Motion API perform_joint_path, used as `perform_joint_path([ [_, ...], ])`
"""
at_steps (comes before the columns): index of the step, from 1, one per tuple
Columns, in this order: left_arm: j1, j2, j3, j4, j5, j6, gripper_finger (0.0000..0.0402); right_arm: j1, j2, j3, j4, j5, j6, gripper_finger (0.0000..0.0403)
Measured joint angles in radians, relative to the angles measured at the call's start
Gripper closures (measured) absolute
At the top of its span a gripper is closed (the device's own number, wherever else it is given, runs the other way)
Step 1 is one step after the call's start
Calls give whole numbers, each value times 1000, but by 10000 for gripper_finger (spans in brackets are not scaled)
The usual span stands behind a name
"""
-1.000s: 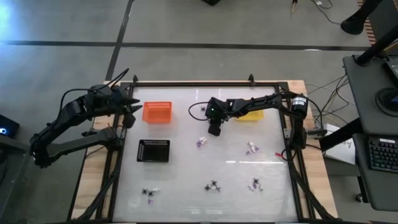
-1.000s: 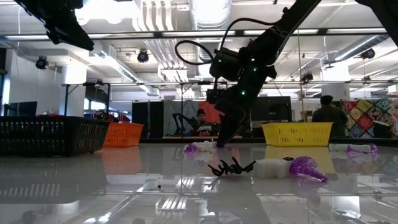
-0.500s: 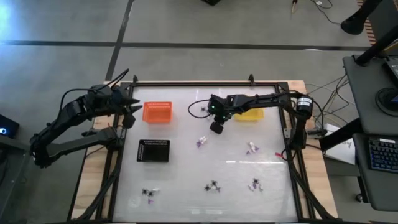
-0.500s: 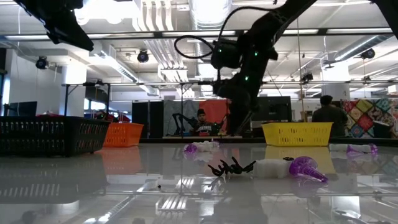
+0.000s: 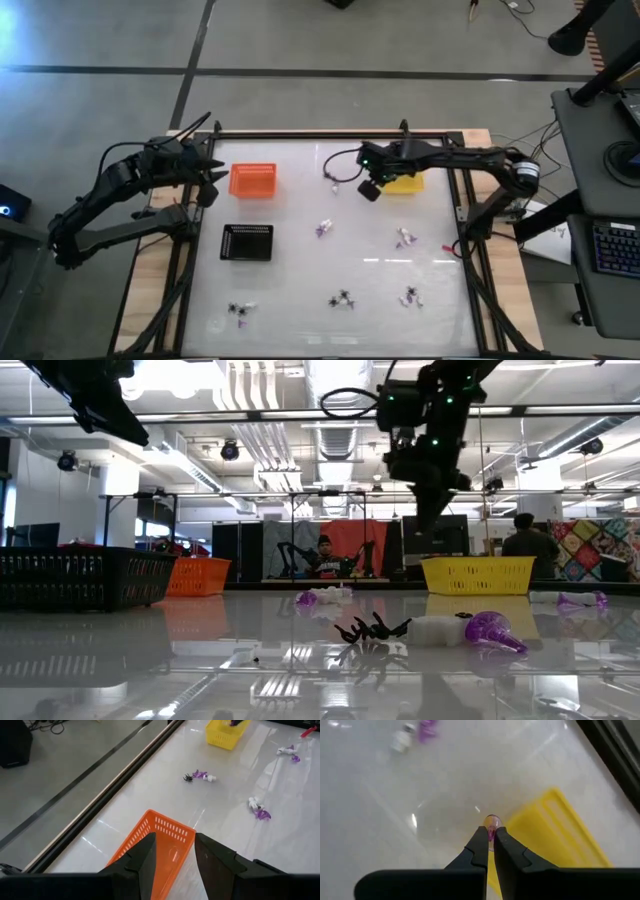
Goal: Sort Halloween decoration
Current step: Put the violet witch hat into the yellow bin
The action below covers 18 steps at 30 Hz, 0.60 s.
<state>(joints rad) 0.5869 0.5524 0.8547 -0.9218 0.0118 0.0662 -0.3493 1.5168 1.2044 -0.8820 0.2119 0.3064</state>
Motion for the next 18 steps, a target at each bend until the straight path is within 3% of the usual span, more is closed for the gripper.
perform_joint_path([
  [11,0,27,0,21,-1,-26,283,-94,-67,-191,-14,-9,219,392],
  [18,0,71,0,60,-1,-27,283,-108,-68,-212,-6,2,278,364],
])
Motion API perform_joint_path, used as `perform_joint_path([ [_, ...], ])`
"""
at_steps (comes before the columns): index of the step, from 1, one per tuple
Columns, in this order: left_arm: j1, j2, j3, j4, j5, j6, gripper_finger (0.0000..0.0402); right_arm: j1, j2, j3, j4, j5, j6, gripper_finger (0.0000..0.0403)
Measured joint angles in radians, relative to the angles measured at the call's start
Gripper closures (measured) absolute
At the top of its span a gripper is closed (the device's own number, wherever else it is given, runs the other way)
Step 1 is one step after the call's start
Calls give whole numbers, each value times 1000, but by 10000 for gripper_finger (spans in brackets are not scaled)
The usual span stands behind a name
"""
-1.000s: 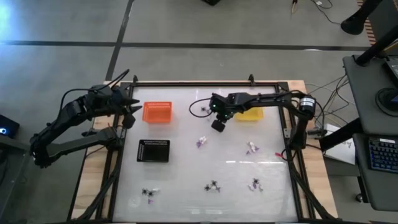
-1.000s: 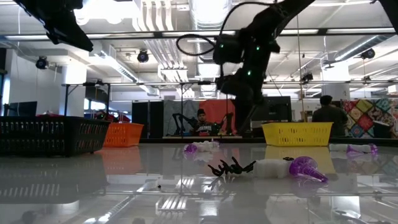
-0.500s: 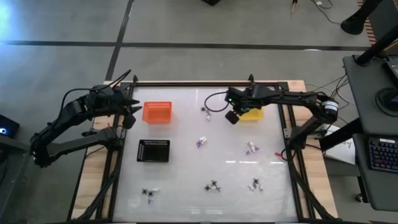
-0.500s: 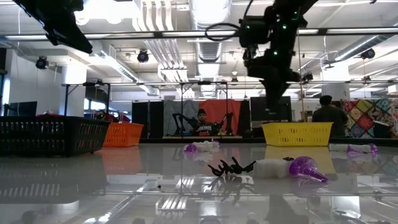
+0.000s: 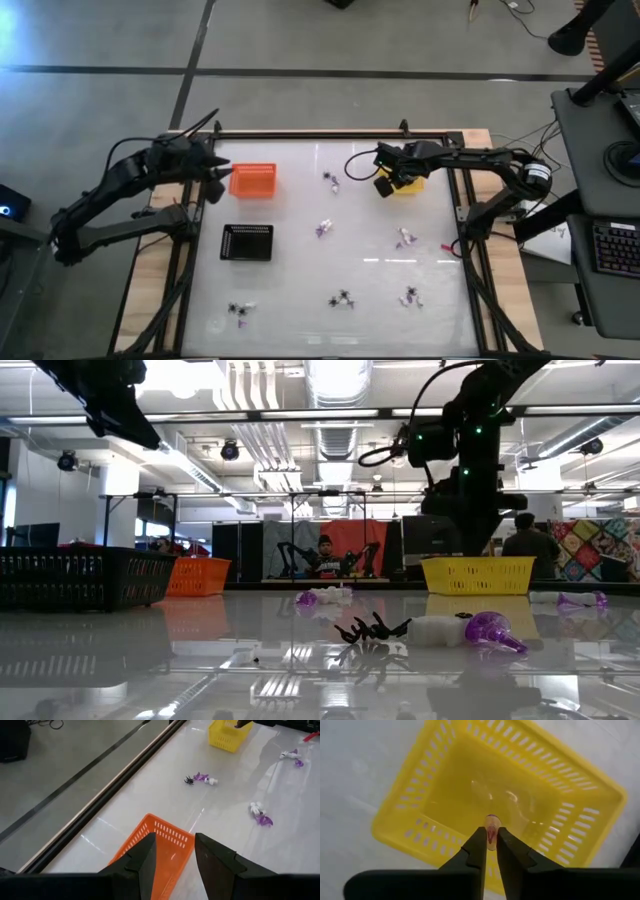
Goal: Sort Halloween decoration
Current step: Put the violet witch hat into the yellow bin, then put the white skeleton toy into the black bin
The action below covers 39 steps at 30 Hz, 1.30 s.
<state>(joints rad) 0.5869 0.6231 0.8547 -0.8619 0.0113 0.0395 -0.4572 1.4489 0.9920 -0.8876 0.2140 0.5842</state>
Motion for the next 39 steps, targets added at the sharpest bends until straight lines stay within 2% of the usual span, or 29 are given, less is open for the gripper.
perform_joint_path([
  [10,-1,75,0,9,13,0,283,0,-1,0,2,75,-8,298],
  [16,-2,133,0,43,204,-22,283,0,-2,0,2,75,-8,282],
  [19,-20,172,-12,103,266,-37,283,0,-2,0,1,75,-3,280],
  [28,-121,350,-39,258,266,-78,283,0,-24,0,-8,75,-1,280],
  [39,-296,621,-38,435,261,-122,283,-3,-155,1,-20,77,-52,280],
])
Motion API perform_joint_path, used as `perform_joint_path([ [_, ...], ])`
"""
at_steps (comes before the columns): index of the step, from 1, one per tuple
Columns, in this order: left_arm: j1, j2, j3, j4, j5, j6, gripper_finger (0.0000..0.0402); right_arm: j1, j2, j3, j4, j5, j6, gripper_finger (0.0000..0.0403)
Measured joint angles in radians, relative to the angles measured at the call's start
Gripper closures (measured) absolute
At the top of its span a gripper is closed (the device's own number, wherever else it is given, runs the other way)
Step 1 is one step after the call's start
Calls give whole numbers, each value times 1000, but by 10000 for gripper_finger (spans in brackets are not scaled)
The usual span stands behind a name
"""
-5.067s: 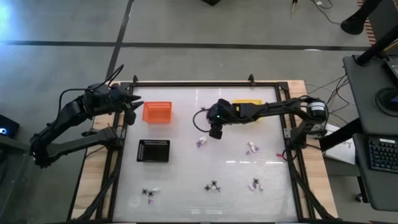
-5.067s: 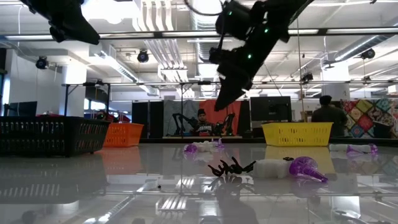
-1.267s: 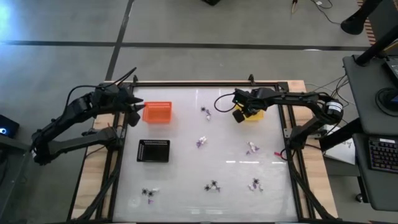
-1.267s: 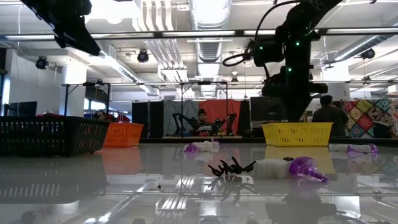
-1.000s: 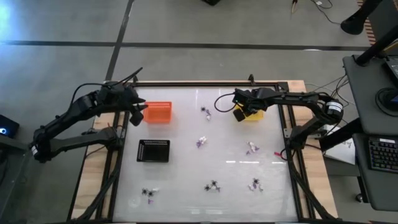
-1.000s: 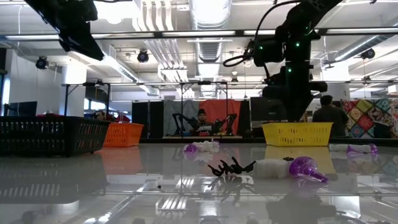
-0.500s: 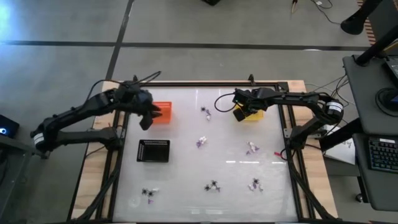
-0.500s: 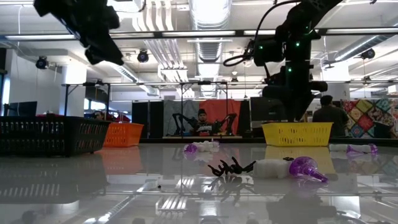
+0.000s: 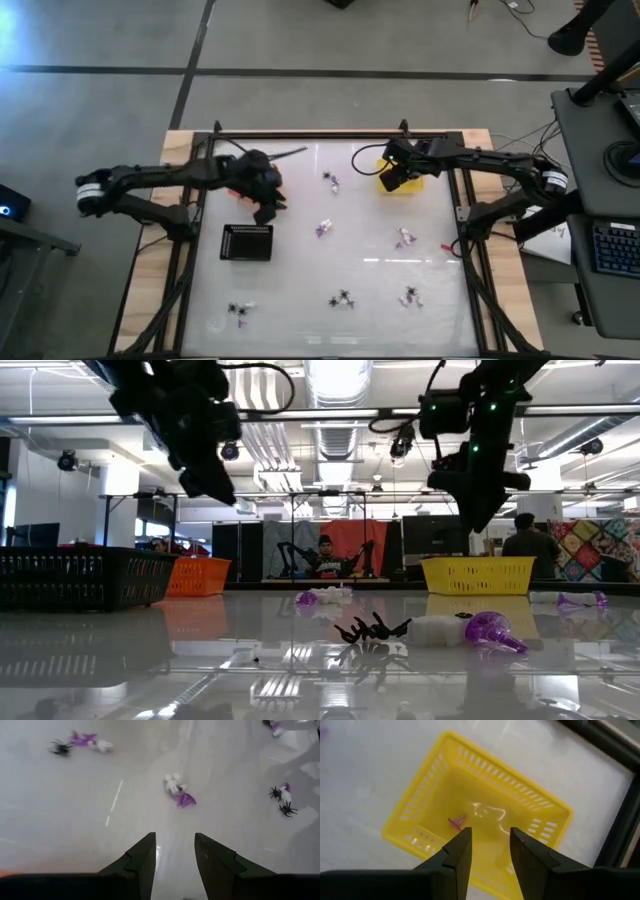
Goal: Sort Halloween decoration
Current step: Put the white skeleton toy into the black bin
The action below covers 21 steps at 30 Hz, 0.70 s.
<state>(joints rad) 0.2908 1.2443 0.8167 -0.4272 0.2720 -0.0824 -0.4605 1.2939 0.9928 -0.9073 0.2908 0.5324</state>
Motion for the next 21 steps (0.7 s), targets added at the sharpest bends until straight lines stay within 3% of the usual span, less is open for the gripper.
perform_joint_path([
  [10,-49,209,1,181,-2,-97,283,-11,-104,0,0,8,-54,280],
  [21,-89,345,3,358,-1,-186,283,-14,-114,0,0,27,-89,280],
])
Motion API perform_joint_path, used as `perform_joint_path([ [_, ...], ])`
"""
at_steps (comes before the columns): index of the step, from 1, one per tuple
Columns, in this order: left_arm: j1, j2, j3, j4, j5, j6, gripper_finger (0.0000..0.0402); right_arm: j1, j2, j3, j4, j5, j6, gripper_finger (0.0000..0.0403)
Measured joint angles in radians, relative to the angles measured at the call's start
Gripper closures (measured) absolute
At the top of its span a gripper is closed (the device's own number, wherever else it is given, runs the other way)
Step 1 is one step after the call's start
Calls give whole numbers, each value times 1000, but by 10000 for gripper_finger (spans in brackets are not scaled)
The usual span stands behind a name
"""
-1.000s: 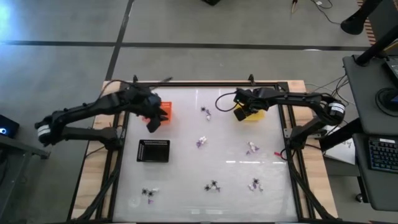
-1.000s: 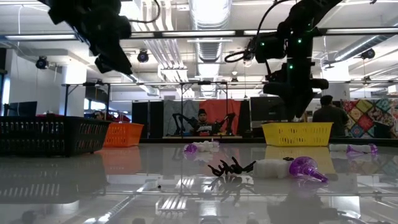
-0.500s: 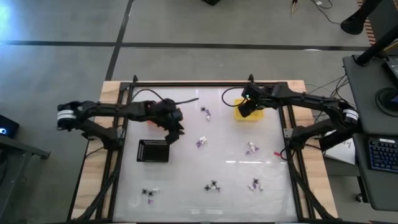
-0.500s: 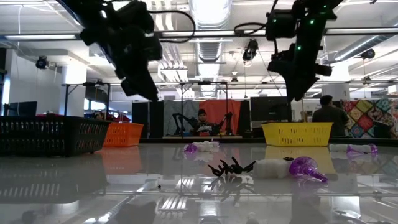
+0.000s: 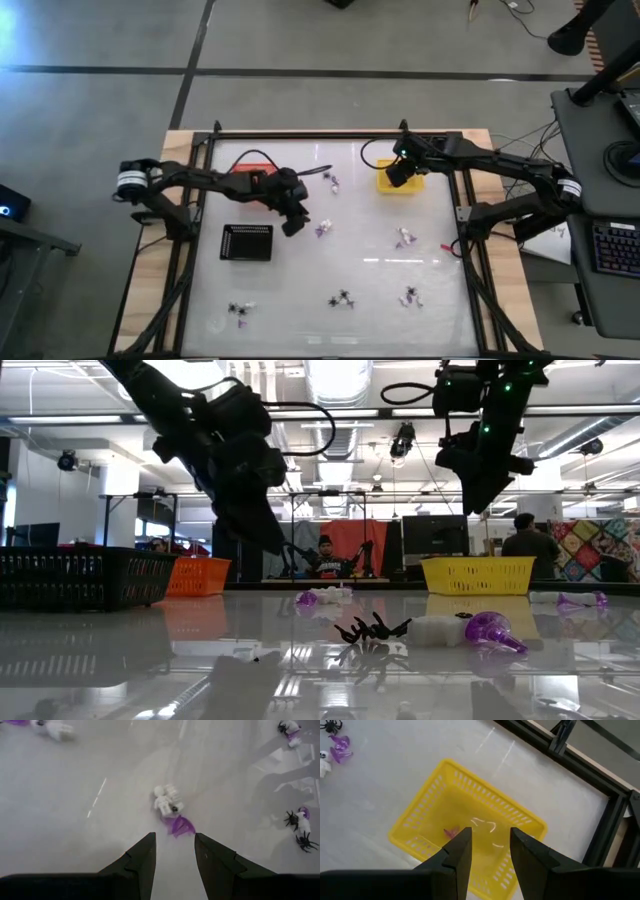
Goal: Sort Halloween decoration
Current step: Put the white skeleton toy into the black bin
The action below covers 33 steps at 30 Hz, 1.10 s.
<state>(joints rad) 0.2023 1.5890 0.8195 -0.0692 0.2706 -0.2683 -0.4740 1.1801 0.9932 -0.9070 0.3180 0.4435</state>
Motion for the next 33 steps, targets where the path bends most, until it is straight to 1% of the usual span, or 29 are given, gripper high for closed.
perform_joint_path([
  [6,-27,91,48,12,-10,-30,283,0,0,0,0,0,-31,280],
  [15,-33,218,165,8,-26,-28,283,0,0,0,0,0,-73,280],
  [26,-33,249,178,1,-27,-37,283,0,0,0,-1,0,-107,280],
  [33,-32,296,178,10,-29,-57,283,0,0,0,-1,0,-115,280],
])
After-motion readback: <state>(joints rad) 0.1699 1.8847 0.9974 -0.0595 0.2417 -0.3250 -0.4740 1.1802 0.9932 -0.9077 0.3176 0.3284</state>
